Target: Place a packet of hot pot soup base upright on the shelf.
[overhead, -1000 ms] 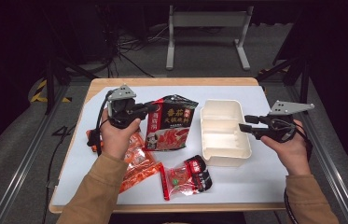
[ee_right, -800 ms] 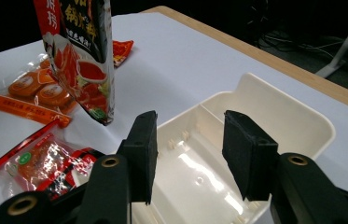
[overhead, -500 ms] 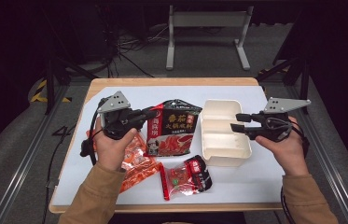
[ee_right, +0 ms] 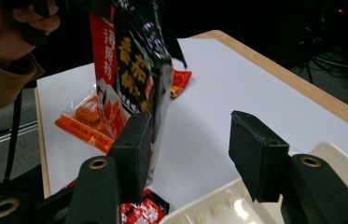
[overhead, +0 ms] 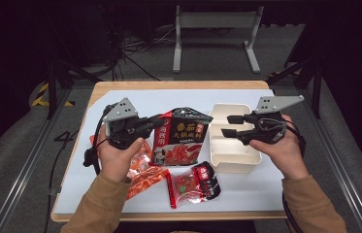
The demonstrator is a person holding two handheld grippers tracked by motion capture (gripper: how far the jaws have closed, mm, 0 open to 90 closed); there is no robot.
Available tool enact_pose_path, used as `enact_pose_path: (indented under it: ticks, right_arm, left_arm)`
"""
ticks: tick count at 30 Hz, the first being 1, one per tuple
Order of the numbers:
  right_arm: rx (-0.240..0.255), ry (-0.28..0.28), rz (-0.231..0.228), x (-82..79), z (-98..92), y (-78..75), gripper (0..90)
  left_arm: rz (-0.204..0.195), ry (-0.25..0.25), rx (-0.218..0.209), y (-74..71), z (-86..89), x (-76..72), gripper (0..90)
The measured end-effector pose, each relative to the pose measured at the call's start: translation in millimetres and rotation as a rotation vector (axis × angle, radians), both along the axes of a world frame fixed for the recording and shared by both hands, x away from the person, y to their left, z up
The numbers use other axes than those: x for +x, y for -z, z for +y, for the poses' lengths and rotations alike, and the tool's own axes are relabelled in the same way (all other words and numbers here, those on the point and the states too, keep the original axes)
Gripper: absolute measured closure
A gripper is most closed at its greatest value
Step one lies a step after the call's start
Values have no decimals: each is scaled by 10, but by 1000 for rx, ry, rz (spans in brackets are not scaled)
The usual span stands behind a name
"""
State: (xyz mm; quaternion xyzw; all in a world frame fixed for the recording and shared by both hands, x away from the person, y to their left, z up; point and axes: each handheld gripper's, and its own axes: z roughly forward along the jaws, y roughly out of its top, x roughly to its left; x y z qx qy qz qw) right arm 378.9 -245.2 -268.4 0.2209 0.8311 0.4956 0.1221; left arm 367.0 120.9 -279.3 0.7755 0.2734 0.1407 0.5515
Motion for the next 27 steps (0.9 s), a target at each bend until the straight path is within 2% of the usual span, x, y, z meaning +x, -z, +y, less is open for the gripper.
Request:
enact_pose_path:
  ticks: [5,12,27]
  right_arm:
    - [2,-18,6,67,161,-2,479]
    - [-1,-25,12,126,293,3,456]
    - [-54,-39,24,226,536,90,469]
  left_arm:
    - [13,5,0,30,-20,11,868]
    - [28,-8,-7,56,-58,7,866]
    - [27,4,-6,87,-120,7,866]
